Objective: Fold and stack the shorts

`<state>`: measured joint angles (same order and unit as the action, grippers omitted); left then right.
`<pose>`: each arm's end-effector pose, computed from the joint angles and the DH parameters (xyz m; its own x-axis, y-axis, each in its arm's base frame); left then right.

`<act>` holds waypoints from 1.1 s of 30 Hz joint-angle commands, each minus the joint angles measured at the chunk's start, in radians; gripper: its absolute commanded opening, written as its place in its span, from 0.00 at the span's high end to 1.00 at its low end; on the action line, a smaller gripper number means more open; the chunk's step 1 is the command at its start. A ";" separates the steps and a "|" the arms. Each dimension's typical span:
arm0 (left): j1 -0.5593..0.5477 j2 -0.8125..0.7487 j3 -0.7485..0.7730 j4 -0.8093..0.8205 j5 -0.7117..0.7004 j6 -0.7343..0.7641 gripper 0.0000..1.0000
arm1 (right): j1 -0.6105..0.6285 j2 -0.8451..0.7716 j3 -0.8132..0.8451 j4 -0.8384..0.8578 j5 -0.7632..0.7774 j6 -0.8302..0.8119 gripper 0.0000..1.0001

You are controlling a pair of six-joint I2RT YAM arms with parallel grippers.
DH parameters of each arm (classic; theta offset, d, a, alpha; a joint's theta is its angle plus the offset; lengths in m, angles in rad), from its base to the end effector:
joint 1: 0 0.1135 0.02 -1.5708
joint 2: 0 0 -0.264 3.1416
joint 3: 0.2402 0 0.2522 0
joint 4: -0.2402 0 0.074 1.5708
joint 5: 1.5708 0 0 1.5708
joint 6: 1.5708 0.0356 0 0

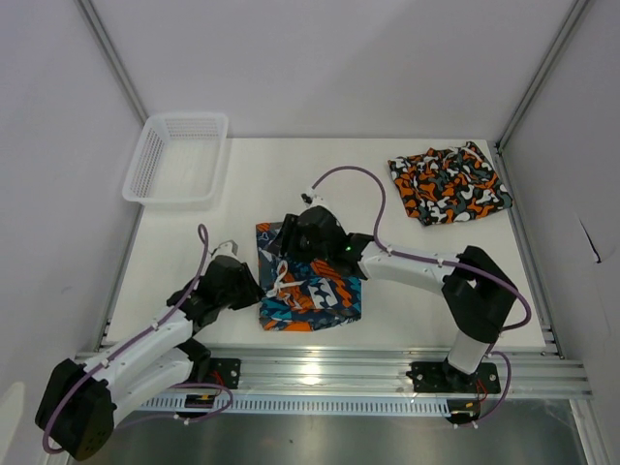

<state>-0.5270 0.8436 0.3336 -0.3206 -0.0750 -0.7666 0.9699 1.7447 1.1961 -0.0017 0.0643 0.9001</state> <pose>0.1409 -0.0789 0.1627 -0.7773 -0.3480 -0.5242 -0.1129 0.8967 -0.4280 0.2277 0.3281 0.2397 -0.8043 0.2093 -0.5561 -0.2607 0.7167 0.6469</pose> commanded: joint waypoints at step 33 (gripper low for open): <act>0.130 0.334 0.278 0.152 0.126 0.044 0.35 | 0.104 0.185 -0.047 0.125 0.143 0.052 1.00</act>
<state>-0.4095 1.1561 0.5987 -0.2443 0.0238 -0.7330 1.0443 1.9182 1.1282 0.0330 0.1658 0.9241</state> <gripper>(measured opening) 0.646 0.002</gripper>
